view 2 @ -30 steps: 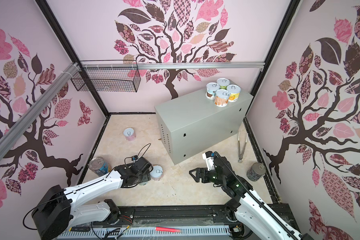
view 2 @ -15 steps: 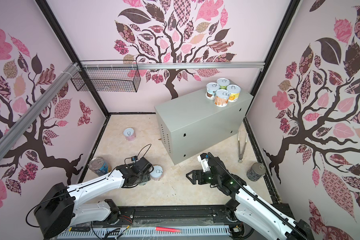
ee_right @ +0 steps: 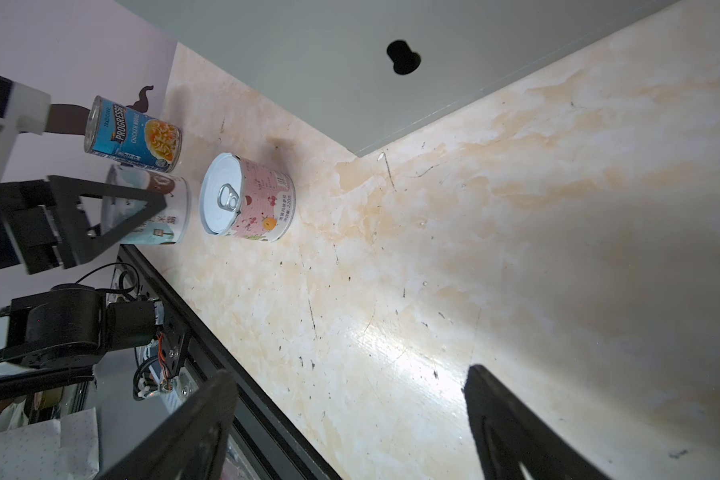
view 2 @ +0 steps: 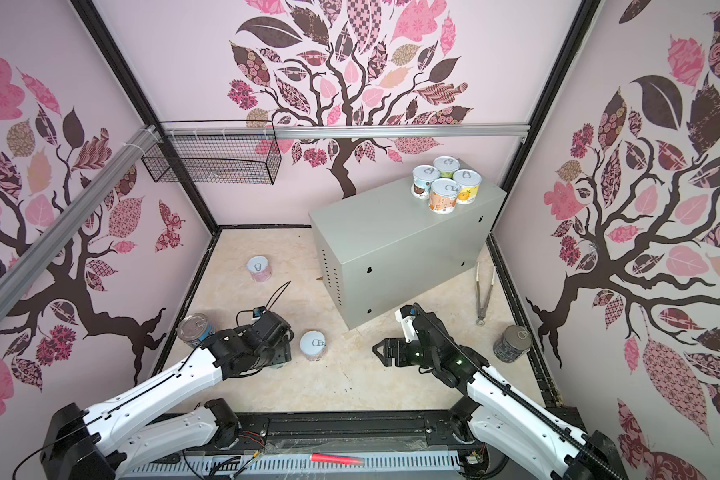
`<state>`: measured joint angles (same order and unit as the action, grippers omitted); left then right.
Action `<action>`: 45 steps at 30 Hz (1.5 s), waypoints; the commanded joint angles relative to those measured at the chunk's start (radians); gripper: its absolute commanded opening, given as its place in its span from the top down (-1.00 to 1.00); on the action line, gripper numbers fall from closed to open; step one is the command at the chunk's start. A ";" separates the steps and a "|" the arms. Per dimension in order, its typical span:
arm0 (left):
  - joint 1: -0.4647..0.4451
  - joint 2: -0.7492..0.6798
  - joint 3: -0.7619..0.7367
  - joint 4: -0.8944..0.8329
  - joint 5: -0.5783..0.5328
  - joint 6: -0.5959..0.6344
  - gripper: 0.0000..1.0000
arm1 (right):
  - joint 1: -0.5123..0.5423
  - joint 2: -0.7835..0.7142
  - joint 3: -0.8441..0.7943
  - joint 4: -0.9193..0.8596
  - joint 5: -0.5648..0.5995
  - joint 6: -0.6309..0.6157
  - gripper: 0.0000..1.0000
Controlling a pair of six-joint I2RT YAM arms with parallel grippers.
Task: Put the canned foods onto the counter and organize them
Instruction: 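Close the left gripper around the teal-label can beside the pink-label can, then lift the teal-label can with the left gripper up over the cabinet top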
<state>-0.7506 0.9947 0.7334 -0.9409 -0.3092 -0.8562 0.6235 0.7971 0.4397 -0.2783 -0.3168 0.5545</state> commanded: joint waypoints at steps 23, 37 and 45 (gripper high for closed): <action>0.004 0.054 0.742 -0.474 -0.020 0.362 -0.07 | 0.006 0.098 0.213 -0.117 0.057 -0.101 -0.80; 0.004 0.322 1.256 -0.576 -0.013 0.471 -0.06 | 0.006 0.070 0.231 -0.143 0.020 -0.139 -0.81; 0.004 0.463 1.437 -0.571 -0.003 0.531 -0.05 | 0.008 0.056 0.215 -0.126 -0.011 -0.136 -0.80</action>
<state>-0.7506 1.4395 2.1056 -1.5471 -0.3096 -0.3672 0.6254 0.8791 0.6395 -0.4007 -0.3042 0.4229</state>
